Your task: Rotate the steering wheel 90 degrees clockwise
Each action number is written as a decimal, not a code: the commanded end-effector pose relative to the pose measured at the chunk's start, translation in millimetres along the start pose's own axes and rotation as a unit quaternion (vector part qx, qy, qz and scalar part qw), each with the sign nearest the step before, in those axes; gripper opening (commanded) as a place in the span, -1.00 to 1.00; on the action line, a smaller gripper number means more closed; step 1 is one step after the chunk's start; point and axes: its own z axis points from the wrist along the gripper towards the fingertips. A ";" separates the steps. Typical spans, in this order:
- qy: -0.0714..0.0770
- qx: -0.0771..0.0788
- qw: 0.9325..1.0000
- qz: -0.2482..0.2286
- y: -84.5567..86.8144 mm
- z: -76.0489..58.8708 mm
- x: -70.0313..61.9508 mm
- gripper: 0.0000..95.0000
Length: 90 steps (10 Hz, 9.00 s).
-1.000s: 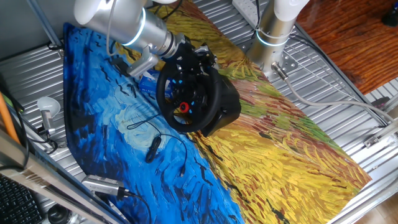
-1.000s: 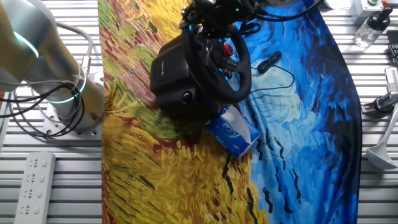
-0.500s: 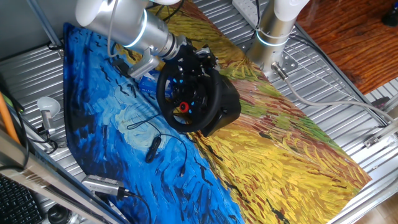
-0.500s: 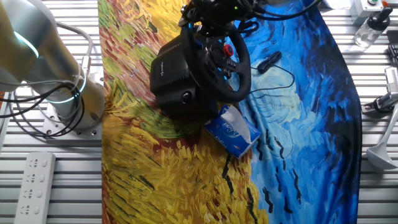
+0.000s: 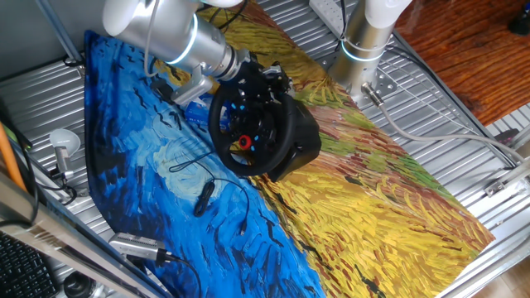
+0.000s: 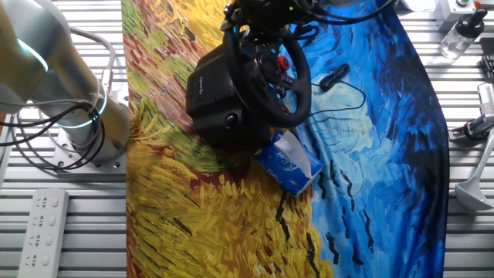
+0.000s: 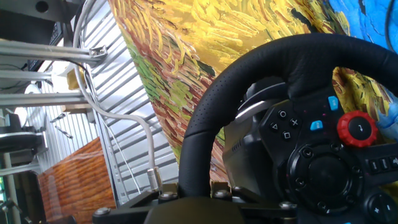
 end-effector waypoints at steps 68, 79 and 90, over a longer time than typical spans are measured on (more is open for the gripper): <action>-0.078 0.075 0.959 0.264 -27.4 10.3 -86.3 -1.00; -0.087 0.092 0.950 0.286 -43.3 13.5 -97.8 -1.00; -0.103 0.127 0.923 0.349 -58.1 15.3 -114.4 -1.00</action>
